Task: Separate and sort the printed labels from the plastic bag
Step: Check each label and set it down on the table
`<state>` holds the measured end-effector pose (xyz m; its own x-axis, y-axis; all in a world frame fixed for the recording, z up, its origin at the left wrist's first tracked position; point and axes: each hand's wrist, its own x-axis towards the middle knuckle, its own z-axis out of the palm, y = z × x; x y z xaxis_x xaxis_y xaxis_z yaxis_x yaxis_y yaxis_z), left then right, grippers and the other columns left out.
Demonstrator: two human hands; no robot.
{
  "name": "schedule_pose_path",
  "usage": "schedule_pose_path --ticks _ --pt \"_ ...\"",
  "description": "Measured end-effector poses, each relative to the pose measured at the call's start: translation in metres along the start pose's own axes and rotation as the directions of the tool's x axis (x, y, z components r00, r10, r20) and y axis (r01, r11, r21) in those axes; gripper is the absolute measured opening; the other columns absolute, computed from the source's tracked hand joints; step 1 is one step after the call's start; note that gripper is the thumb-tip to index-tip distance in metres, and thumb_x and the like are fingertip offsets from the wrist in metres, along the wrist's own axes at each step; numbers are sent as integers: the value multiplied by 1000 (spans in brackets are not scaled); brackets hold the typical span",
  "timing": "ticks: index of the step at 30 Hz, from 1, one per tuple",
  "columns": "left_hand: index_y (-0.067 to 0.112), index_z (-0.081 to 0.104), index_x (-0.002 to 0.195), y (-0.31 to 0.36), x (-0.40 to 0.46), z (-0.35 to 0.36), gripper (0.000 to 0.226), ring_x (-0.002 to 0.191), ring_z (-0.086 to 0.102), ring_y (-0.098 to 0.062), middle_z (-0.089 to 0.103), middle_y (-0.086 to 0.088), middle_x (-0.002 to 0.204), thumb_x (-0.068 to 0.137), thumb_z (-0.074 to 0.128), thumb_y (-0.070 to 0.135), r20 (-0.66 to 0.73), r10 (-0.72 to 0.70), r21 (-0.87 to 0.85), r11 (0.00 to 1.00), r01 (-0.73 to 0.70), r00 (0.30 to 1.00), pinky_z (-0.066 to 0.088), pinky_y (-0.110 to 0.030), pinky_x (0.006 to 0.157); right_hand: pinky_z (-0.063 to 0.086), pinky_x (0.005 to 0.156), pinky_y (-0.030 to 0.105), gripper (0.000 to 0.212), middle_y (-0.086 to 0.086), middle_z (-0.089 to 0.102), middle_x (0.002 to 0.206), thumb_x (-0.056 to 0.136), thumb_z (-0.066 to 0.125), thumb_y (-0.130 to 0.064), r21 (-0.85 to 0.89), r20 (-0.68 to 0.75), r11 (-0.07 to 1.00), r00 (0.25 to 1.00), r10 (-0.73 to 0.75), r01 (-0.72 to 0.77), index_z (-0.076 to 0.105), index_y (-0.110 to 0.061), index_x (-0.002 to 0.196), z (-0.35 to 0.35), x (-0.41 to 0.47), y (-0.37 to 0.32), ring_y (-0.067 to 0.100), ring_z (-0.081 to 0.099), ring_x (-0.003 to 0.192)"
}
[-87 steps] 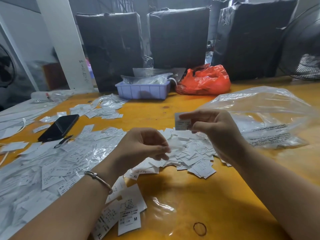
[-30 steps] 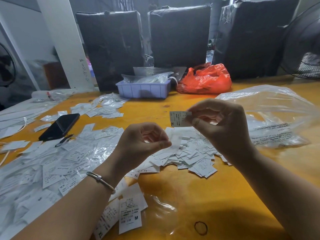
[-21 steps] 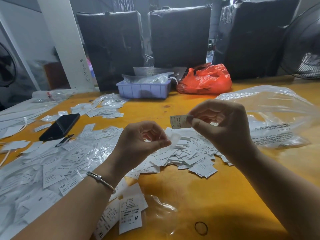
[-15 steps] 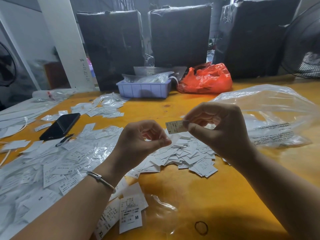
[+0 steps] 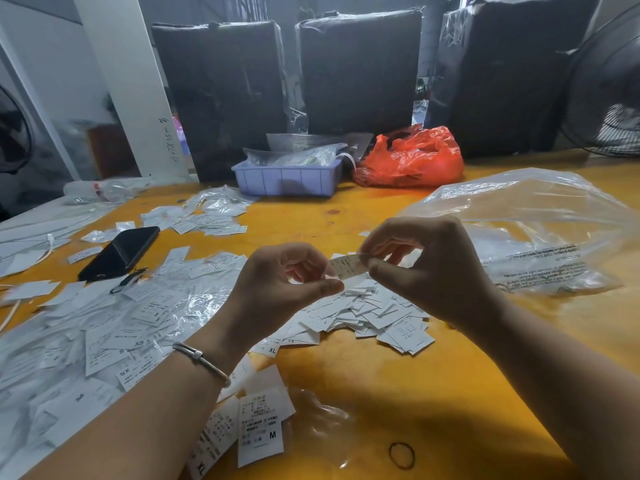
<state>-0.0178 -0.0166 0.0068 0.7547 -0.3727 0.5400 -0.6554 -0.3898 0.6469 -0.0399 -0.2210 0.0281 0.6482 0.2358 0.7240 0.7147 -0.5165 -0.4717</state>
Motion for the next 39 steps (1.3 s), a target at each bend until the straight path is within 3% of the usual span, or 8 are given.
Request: schedule_pose_path --ticks 4,10,19,24,28,30,34,39 --pt "23 71 78 -1 0 1 22 81 69 -19 73 5 86 68 72 42 35 -20 7 1000 19 999 58 -37 69 56 61 26 7 -5 72 71 72 74 -8 -95 66 995 998 4 2 75 -14 75 -1 1 4 4 66 63" --pt "17 76 81 -3 0 2 11 75 68 -16 74 7 79 74 77 26 61 -55 3 998 55 997 57 -38 69 55 57 24 8 -6 72 70 70 65 -20 -121 149 993 988 33 -15 73 -18 71 -5 4 7 8 65 62" --pt "15 75 80 -2 -1 6 18 70 67 -9 73 3 74 71 76 30 130 -74 -3 997 75 989 57 -31 69 55 60 24 9 -2 71 69 72 74 -5 -70 294 996 952 79 -61 76 -12 76 3 2 12 8 65 61" --pt "17 74 78 -3 0 5 24 78 68 -14 73 2 78 69 71 39 104 -120 -51 991 126 987 58 -35 75 52 63 14 15 2 72 77 74 78 -8 73 246 985 960 132 -154 75 -9 89 4 3 14 11 66 69" --pt "14 73 78 -3 1 5 16 70 67 -10 73 -4 76 71 73 28 119 -181 -203 958 203 976 55 -19 65 57 67 24 14 9 72 75 70 79 -2 208 129 961 979 155 -180 73 0 83 7 2 12 17 69 69" --pt "6 73 82 -3 1 6 20 69 68 -12 73 -9 76 71 74 23 132 -211 -256 937 239 969 53 -17 64 58 68 28 12 9 73 75 71 79 -2 211 132 962 980 148 -174 74 2 81 10 1 11 18 70 68" --pt "4 73 85 -5 1 7 17 73 71 -11 75 -7 79 73 75 17 134 -245 -270 923 273 960 52 -16 63 54 66 19 14 6 74 83 76 76 -7 81 179 986 976 127 -143 77 -6 91 17 -2 10 13 69 73" --pt "0 70 88 -7 3 5 31 68 70 -14 75 -8 79 69 75 24 42 -280 -288 916 280 959 55 -23 60 52 60 21 16 0 73 86 79 73 -5 38 119 993 987 107 -112 76 -11 93 13 -1 12 8 66 73"
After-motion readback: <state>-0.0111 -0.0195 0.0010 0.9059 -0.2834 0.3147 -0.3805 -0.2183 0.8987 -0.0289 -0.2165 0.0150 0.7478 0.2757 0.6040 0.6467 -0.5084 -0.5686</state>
